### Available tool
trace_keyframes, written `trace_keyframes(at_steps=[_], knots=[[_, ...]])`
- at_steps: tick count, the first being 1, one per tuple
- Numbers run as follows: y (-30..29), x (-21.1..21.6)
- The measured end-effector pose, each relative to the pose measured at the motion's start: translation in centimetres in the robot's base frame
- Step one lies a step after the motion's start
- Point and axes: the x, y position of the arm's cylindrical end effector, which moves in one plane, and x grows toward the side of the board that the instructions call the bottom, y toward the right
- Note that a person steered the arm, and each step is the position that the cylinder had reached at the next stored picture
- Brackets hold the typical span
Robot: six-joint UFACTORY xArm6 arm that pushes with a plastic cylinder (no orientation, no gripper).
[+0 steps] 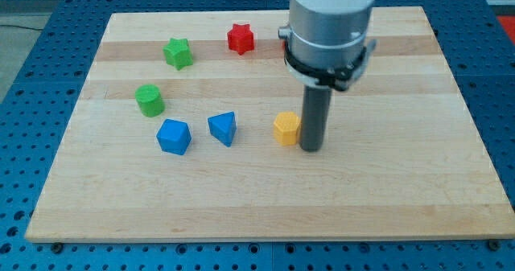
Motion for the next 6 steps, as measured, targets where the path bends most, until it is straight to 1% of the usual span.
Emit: trace_keyframes(at_steps=[1,2,3,4,5,6], knots=[[-6.0,6.8],[-14.9,5.7],[-20.0,1.4],[-21.2,-0.4],[-20.2,-1.8],[-19.9,-1.5]])
